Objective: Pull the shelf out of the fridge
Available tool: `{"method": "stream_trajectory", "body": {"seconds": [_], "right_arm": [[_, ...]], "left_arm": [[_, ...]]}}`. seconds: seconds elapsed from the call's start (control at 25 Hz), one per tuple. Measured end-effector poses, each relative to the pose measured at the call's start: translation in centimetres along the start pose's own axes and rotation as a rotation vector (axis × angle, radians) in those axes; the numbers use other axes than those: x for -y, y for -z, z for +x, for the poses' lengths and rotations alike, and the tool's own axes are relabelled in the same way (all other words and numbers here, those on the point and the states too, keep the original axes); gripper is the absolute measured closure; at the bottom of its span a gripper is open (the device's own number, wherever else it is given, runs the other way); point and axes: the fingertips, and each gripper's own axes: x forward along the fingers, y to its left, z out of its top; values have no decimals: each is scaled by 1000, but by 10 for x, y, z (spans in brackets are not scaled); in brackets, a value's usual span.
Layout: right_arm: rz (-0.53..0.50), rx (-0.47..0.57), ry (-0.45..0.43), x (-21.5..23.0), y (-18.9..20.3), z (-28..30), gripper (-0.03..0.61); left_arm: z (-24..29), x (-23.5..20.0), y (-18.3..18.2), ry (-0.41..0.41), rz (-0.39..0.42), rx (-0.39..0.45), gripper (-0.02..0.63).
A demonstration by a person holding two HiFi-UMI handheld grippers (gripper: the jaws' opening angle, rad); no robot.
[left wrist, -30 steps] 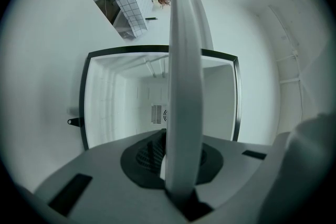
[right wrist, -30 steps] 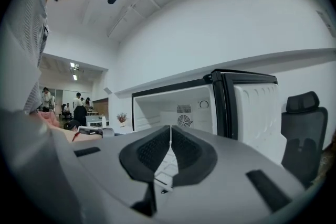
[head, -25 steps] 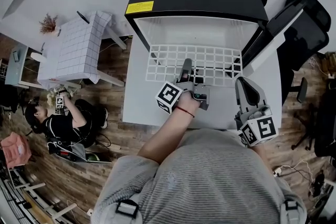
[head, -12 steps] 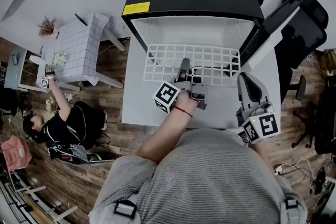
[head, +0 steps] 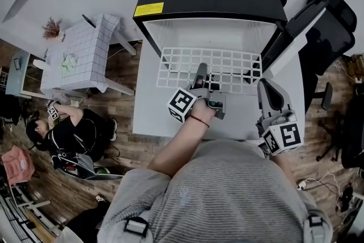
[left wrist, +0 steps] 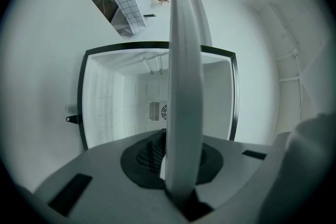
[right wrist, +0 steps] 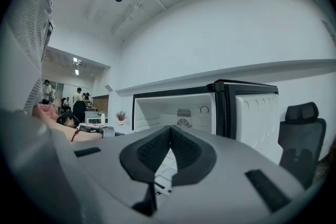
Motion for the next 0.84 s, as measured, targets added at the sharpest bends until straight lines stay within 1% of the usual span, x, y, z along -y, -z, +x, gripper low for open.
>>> {"method": "stream_trajectory", "body": {"seconds": [0.6,0.84], "right_arm": [[-4,-13,2,-2,3,5,566],[-5,-14,2,2,3,2,565]], "left_arm": [[-1,-2,-1,-3,-11,-2,568],[-1,-2,5,-4,-10,-3,568]]}}
